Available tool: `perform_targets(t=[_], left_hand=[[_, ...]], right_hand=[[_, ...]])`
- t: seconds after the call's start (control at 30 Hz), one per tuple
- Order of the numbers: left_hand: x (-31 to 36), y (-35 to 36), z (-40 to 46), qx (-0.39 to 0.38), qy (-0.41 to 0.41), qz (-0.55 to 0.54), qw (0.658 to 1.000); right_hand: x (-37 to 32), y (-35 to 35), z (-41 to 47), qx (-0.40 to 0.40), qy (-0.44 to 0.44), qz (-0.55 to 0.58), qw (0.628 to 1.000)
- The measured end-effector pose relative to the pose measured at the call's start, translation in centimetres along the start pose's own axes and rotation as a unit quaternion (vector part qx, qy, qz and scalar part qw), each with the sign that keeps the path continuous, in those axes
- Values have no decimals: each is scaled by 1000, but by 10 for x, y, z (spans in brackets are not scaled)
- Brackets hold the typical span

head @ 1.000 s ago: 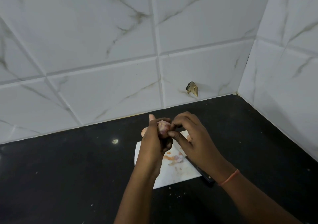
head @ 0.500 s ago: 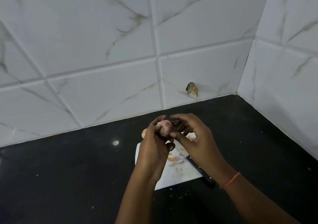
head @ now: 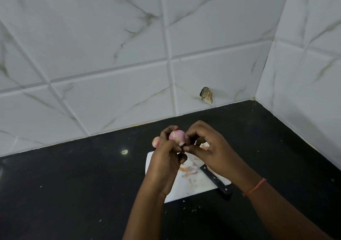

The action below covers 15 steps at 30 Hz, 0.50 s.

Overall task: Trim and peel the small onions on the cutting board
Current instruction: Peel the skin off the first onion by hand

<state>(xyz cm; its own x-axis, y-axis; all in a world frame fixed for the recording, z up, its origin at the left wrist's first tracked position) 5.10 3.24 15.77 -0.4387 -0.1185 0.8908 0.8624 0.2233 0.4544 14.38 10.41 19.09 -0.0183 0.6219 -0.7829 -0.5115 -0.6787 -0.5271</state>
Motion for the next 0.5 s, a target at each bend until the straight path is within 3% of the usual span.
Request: perform_targets(t=[0.3,0.5], left_hand=[[-1,-5,4,2,15,-50,999],[-6,1,1,12,-16,-48,999]], right_hand=[[-5,-2,-6,72,-54,-43,995],[-9,-10,-7,106,-69,-56,990]])
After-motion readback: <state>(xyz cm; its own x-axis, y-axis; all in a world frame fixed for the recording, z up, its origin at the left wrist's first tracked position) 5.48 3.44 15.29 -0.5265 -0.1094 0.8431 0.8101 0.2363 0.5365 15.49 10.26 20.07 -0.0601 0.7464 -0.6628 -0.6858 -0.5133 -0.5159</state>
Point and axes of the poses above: each hand's wrist, its own z-axis towards the middle knuckle, its own y-axis out of the palm, x = y × z, the point moved 7 cm from there along z, towards the middle knuckle, and after that the axes turned 13 degrees about -x, right-handed, at the moved point
